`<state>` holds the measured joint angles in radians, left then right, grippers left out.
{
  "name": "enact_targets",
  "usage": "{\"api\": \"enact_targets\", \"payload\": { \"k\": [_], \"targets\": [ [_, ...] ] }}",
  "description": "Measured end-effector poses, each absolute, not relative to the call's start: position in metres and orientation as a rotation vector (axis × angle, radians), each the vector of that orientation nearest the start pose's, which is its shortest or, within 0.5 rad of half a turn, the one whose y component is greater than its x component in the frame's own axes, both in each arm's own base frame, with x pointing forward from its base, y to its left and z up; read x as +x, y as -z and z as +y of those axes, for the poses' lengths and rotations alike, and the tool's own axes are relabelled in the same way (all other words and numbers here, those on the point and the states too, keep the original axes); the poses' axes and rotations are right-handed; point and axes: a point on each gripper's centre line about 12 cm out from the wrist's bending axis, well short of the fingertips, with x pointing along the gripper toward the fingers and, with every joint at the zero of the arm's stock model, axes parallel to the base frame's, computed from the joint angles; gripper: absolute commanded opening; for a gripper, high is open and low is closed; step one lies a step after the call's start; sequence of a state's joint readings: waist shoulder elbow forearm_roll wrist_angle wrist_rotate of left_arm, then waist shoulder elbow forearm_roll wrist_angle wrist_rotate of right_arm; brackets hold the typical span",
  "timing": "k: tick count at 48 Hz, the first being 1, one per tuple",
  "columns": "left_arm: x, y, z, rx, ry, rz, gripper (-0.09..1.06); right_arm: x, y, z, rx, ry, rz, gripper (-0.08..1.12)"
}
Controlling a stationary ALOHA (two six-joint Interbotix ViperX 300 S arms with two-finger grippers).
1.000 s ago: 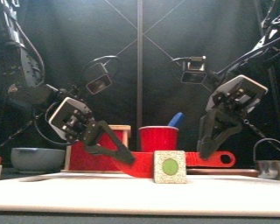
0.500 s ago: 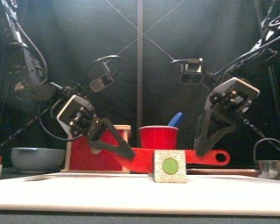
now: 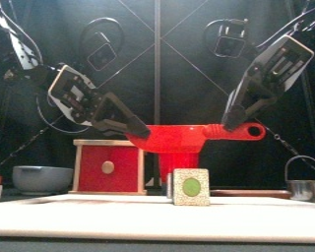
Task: Cut the sushi into 4 pieces with the knife
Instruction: Cut the sushi into 4 pieces
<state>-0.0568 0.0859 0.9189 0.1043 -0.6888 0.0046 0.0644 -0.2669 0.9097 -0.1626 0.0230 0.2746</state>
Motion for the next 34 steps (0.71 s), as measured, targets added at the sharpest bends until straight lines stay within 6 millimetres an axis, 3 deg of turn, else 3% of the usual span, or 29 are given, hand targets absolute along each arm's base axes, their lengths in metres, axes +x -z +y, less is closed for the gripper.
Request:
{"api": "enact_targets", "payload": {
  "k": [19, 34],
  "targets": [
    [0.364, -0.104, -0.039, 0.067, 0.150, 0.372, 0.31, 0.308, -0.166, 0.027, 0.108, -0.034, 0.701, 0.07],
    [0.365, -0.104, -0.040, 0.068, 0.152, 0.367, 0.31, 0.311, -0.154, 0.029, 0.108, -0.036, 0.729, 0.07]
  ]
}}
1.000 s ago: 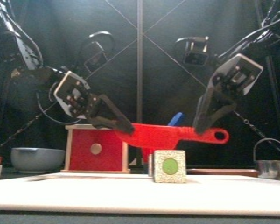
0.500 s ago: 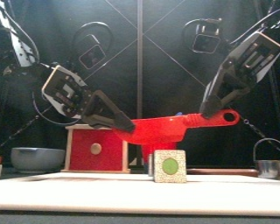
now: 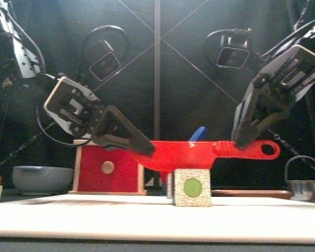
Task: Cut the sushi into 4 pieces with the knife
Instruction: Cut the sushi into 4 pieces
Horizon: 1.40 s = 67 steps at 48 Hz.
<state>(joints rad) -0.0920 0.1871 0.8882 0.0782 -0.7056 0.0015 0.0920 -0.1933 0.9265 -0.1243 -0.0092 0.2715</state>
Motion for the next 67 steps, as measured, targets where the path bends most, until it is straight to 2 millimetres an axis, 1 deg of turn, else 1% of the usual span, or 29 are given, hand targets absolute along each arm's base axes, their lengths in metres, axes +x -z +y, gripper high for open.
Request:
{"api": "enact_targets", "payload": {
  "k": [11, 15, 19, 29, 38, 42, 52, 60, 67],
  "targets": [
    [0.365, -0.101, -0.039, 0.054, 0.138, 0.374, 0.31, 0.312, -0.150, 0.029, 0.107, -0.037, 0.738, 0.07],
    [0.364, -0.091, -0.037, 0.046, 0.125, 0.405, 0.31, 0.314, -0.137, 0.029, 0.106, -0.032, 0.771, 0.07],
    [0.364, -0.088, -0.037, 0.043, 0.121, 0.414, 0.31, 0.316, -0.136, 0.027, 0.111, -0.025, 0.771, 0.07],
    [0.365, -0.072, -0.036, 0.031, 0.105, 0.450, 0.31, 0.317, -0.121, 0.026, 0.114, -0.019, 0.810, 0.07],
    [0.364, -0.063, -0.034, 0.016, 0.083, 0.474, 0.31, 0.319, -0.119, 0.026, 0.119, -0.016, 0.814, 0.07],
    [0.364, -0.063, -0.032, 0.015, 0.075, 0.474, 0.31, 0.319, -0.119, 0.025, 0.115, -0.016, 0.812, 0.07],
    [0.365, -0.068, -0.025, 0.010, 0.057, 0.462, 0.31, 0.319, -0.120, 0.014, 0.107, 0.008, 0.810, 0.07],
    [0.366, -0.072, -0.012, 0.012, 0.032, 0.452, 0.31, 0.319, -0.122, 0.003, 0.107, 0.033, 0.803, 0.07],
    [0.367, -0.078, -0.010, 0.019, 0.033, 0.443, 0.31, 0.319, -0.129, 0.002, 0.105, 0.036, 0.787, 0.07]
  ]
}}
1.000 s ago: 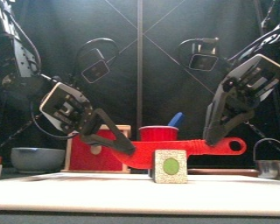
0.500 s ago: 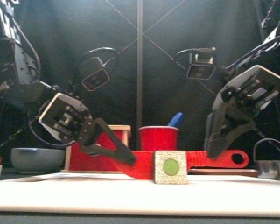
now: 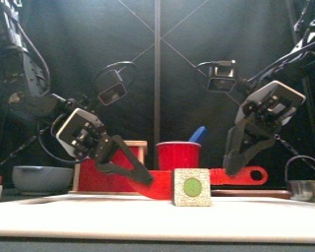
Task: Cut the sushi into 4 pieces with the knife
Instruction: Cut the sushi into 4 pieces
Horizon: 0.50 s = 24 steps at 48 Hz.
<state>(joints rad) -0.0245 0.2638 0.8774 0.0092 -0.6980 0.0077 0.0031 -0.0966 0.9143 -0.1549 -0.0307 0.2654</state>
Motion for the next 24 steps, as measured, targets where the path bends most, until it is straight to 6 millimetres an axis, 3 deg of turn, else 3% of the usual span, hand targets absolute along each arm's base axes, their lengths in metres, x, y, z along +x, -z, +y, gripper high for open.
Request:
{"api": "enact_targets", "payload": {
  "k": [13, 24],
  "targets": [
    [0.364, -0.109, -0.029, 0.043, 0.101, 0.368, 0.31, 0.315, -0.158, 0.015, 0.097, -0.006, 0.709, 0.07],
    [0.361, -0.123, -0.048, 0.056, 0.157, 0.329, 0.31, 0.313, -0.164, 0.032, 0.106, -0.049, 0.692, 0.07]
  ]
}}
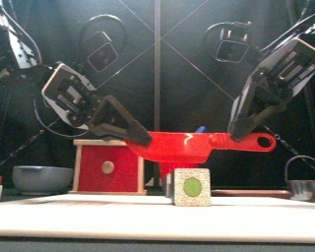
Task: Cut the sushi into 4 pieces with the knife
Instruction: Cut the sushi into 4 pieces
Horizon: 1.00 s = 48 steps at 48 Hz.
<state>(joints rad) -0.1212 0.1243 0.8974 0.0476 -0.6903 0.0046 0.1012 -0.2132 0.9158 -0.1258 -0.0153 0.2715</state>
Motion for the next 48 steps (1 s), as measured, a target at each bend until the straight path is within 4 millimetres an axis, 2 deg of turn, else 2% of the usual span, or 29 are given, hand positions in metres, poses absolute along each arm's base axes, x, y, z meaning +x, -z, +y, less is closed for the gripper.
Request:
{"api": "enact_targets", "payload": {
  "k": [10, 25, 48],
  "targets": [
    [0.360, -0.121, -0.055, 0.057, 0.175, 0.335, 0.31, 0.313, -0.163, 0.036, 0.119, -0.054, 0.697, 0.07],
    [0.360, -0.104, -0.055, 0.050, 0.173, 0.377, 0.31, 0.314, -0.156, 0.036, 0.127, -0.049, 0.720, 0.07],
    [0.360, -0.097, -0.061, 0.048, 0.185, 0.391, 0.31, 0.315, -0.149, 0.041, 0.136, -0.054, 0.738, 0.07]
  ]
}}
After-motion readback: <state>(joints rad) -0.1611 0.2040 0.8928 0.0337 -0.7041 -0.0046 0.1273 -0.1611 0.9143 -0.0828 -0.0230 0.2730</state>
